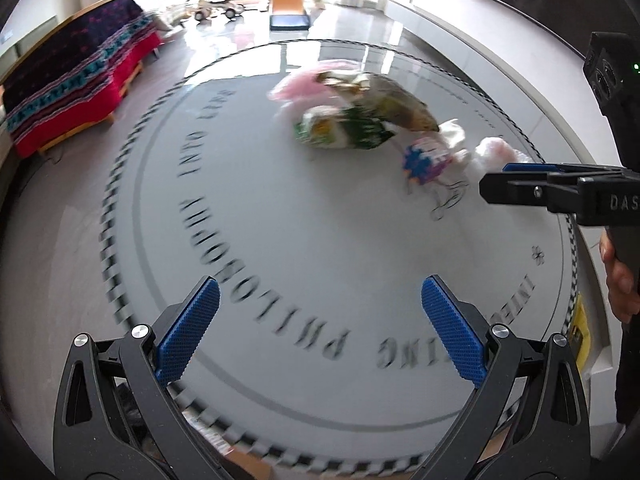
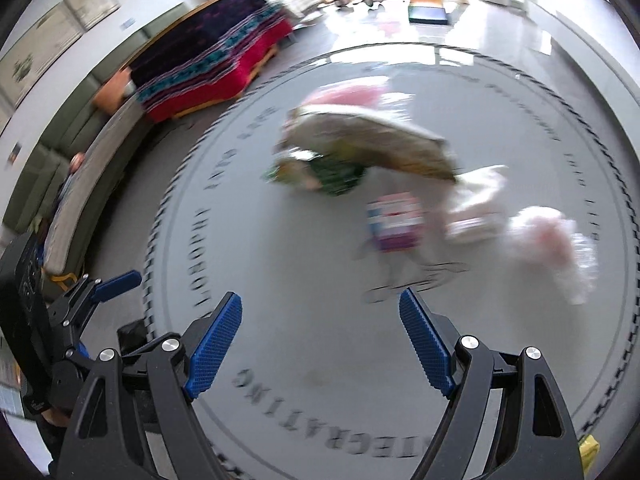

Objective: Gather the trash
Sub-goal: 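Move both tools back over the table, then grasp the clear plastic bag with the right tool while the left grasps the toy cube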

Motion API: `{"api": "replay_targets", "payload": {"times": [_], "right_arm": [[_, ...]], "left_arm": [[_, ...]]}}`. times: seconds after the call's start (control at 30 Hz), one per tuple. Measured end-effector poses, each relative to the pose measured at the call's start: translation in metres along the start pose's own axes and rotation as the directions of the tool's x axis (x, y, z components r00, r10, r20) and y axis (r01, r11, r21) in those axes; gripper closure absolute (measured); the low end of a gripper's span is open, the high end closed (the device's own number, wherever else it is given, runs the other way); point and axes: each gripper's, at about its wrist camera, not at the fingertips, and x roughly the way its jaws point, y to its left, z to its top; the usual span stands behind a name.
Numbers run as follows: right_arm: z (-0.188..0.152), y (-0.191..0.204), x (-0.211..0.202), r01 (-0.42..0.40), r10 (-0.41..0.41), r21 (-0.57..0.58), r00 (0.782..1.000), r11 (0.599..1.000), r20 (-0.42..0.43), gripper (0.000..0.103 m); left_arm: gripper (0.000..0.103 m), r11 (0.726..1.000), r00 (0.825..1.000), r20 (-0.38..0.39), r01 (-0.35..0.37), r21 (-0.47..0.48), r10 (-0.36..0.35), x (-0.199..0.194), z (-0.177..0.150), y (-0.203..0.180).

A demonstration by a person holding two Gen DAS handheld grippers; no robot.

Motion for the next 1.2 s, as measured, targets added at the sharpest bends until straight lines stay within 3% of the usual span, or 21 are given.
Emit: {"api": "replay_targets", "payload": {"times": [0.3, 0.5, 0.67, 0.77, 0.93, 1.13, 1.2], "right_arm": [[0.026, -0.08, -0.009, 0.121, -0.121, 0.021, 0.992, 0.992, 0.031, 0.021], [0.043, -0.133, 0.015, 0.278, -0.278, 0.036, 0.96, 0.96, -0.011, 0.022], [0.047, -0.163, 0.04, 0.331, -0.33, 0.043, 0.943, 0.943, -0.045, 0.022], [0.048, -0.172, 0.054, 0.33, -0.328, 0.014, 0.943, 0.944, -0.061, 0.03], [0.047, -0.178, 0.045, 0.241, -0.239, 0.064, 0.971, 0.968, -0.027, 0.057], [0.037, -0.188, 0.032, 0.181, -0.182, 0.126, 0.983, 0.975, -0.004, 0.059], [0.034, -0.186, 0.031, 0.163, -0.164, 0.124, 0.986, 0.979, -0.005, 0.059]], "left_arm": [[0.005, 1.0, 0.999, -0.034, 0.029, 0.01, -0.029, 0.048, 0.058, -0.062], [0.005, 0.997, 0.996, -0.061, 0.063, -0.042, -0.066, 0.085, 0.089, -0.09], [0.005, 0.994, 0.995, -0.078, 0.058, -0.09, -0.065, 0.115, 0.107, -0.105], [0.005, 0.995, 0.994, -0.093, 0.047, -0.089, -0.055, 0.131, 0.115, -0.112], [0.005, 0.997, 0.993, -0.118, 0.02, -0.075, -0.029, 0.149, 0.118, -0.118], [0.005, 0.991, 0.991, -0.124, 0.031, -0.13, -0.048, 0.158, 0.115, -0.108], [0.005, 0.986, 0.991, -0.132, 0.001, -0.166, -0.023, 0.161, 0.113, -0.1]]}}
